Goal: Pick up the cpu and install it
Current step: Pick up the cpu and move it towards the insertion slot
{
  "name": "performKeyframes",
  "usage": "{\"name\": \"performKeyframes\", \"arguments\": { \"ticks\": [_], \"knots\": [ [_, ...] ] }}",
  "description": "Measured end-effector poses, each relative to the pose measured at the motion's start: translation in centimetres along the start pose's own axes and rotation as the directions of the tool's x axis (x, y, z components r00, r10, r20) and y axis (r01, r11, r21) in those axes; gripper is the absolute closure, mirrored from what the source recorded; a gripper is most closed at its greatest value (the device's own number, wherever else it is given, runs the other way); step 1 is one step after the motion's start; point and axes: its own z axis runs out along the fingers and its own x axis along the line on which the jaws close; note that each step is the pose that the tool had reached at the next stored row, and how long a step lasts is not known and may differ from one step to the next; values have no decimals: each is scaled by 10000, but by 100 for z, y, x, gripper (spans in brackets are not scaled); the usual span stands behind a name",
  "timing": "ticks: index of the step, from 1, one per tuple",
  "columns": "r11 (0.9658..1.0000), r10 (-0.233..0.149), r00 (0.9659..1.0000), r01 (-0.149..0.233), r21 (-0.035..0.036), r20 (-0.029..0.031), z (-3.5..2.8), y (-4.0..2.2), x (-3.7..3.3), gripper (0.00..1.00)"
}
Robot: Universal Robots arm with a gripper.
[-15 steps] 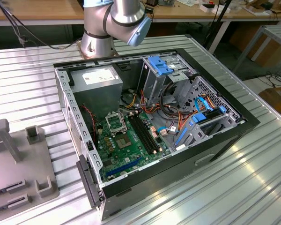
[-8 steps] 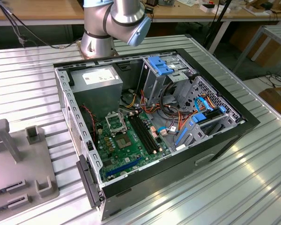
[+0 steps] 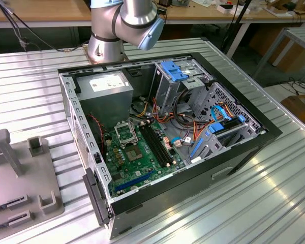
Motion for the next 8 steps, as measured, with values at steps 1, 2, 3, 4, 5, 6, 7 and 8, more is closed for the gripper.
{"name": "performKeyframes", "arguments": {
  "ticks": [1,2,3,4,5,6,7,8],
  "knots": [
    [10000,0,10000,0,0,-1,-6,0,0,53],
    [10000,0,10000,0,0,0,-10,0,0,53],
    [10000,0,10000,0,0,0,-16,0,0,53],
    [10000,0,10000,0,0,0,-21,0,0,53],
    [10000,0,10000,0,1,-1,-27,0,0,53],
    [10000,0,10000,0,0,-1,-32,-1,0,53],
    [10000,0,10000,0,0,0,-39,-1,1,53],
    [10000,0,10000,0,0,0,-45,-1,1,53]
  ]
}}
